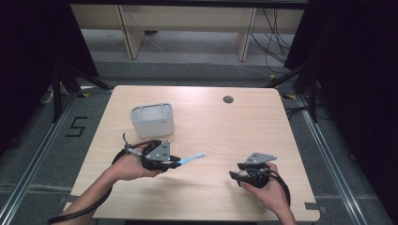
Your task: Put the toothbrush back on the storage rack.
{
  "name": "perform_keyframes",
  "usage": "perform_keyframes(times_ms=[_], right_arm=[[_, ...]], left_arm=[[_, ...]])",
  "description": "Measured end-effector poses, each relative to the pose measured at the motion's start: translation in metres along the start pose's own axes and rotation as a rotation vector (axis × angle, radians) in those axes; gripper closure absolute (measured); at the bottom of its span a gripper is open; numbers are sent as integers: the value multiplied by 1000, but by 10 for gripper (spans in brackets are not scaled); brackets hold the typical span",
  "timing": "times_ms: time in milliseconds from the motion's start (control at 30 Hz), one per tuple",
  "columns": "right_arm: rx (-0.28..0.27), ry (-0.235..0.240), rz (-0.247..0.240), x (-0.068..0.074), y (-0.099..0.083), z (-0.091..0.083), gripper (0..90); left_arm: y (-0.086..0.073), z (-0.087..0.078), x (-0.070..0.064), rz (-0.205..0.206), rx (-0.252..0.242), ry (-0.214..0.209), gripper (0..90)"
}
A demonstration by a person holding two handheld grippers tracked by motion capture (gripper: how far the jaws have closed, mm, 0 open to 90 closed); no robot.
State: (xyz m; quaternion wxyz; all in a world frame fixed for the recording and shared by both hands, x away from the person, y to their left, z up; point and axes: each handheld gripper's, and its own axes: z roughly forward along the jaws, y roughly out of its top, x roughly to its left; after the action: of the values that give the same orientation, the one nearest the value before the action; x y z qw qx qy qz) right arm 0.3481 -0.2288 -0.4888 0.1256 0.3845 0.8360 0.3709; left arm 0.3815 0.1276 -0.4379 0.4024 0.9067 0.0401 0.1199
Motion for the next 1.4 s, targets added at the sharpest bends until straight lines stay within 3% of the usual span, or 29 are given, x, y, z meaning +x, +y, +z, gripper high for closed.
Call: perform_keyframes(times_ms=[67,100,133,333,400,433,600,667,733,867,967,1033,1067,1167,1200,1267,1400], right_arm=[[5,1,13,1,0,0,501],[10,2,23,2,0,0,501],[-3,-5,-8,0,-1,1,501],[9,4,23,2,-1,2,501],[-7,-5,-21,0,-1,3,501],[0,-5,1,1,-2,2,501],[-27,1,-28,0,-2,6,501],[-10,-3,-15,1,-2,5,501],[-6,-4,8,3,-2,4,501],[-14,-2,5,3,-2,5,501],[-12,2,9,5,-2,5,501],[-24,-5,-11,3,-2,7,501],[-22,-6,-2,4,-3,6,501],[-22,-2,-10,4,-3,7,501],[-9,4,8,5,-3,6,501],[-10,3,9,5,-3,6,501],[-15,-8,7,5,-3,6,501]], left_arm=[[-3,-3,0,-5,-21,17,782],[-4,-3,0,-27,-46,20,781],[-6,-5,-1,-42,-58,23,782],[-17,-12,-2,-121,-180,62,782],[-21,-13,-3,-147,-226,77,782],[-22,-15,-4,-157,-235,91,782],[-28,-18,-8,-185,-305,167,782],[-30,-18,-10,-201,-326,192,781],[-34,-19,-10,-232,-355,204,781],[-40,-17,-10,-297,-426,244,781],[-44,-19,-12,-349,-452,276,781],[-46,-18,-12,-361,-489,288,781],[-47,-20,-13,-370,-474,294,781],[-49,-21,-13,-386,-507,316,781],[-50,-22,-13,-395,-503,326,781],[-51,-23,-12,-405,-531,333,781],[-53,-25,-12,-424,-533,335,781]])
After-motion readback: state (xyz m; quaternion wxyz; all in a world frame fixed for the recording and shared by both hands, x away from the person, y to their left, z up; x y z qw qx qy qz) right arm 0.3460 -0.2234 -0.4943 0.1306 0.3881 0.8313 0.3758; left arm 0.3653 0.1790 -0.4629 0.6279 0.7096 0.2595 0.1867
